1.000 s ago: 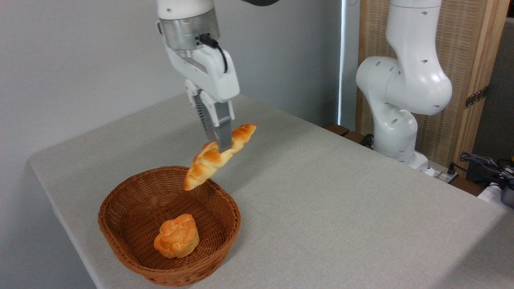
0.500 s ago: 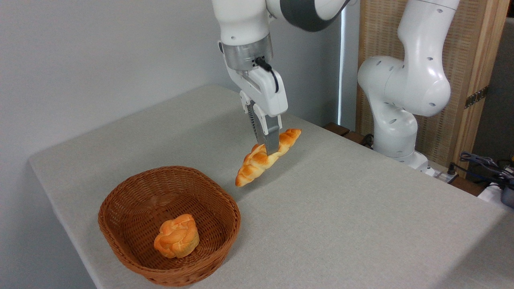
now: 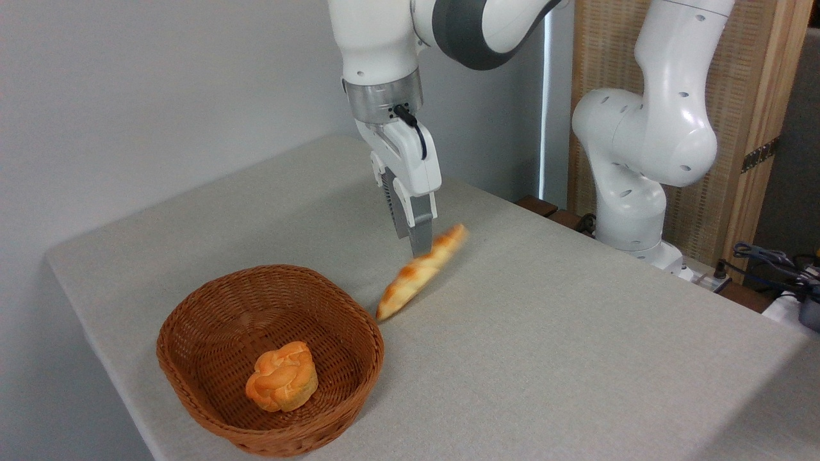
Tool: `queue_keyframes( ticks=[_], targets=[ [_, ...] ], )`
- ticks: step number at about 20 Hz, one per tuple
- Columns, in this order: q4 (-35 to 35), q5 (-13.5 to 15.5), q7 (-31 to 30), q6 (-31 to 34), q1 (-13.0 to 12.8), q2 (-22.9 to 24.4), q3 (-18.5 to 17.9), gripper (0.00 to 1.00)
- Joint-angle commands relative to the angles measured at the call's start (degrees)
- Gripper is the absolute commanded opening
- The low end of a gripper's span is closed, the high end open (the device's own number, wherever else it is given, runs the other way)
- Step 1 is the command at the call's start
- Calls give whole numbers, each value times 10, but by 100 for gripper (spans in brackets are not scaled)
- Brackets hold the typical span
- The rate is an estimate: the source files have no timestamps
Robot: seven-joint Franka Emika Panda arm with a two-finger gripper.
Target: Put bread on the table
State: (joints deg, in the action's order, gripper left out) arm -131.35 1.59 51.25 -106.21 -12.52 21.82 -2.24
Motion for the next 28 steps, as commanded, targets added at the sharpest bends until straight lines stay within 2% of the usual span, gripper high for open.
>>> queue_keyframes(
  ticks=[1, 4, 8, 12, 18, 22, 28],
  targets=[
    [1, 5, -17, 25, -19, -15, -8, 100],
    [16, 5, -41, 25, -19, -15, -8, 100],
    [93, 3, -43, 37, -11, -30, -15, 100],
    [191, 11, -43, 94, -11, -65, -59, 100],
    [308, 6, -76, 127, -11, -135, -61, 100],
    [334, 9, -76, 127, -11, -151, -60, 100],
    [337, 7, -77, 128, -13, -157, -56, 100]
  ],
)
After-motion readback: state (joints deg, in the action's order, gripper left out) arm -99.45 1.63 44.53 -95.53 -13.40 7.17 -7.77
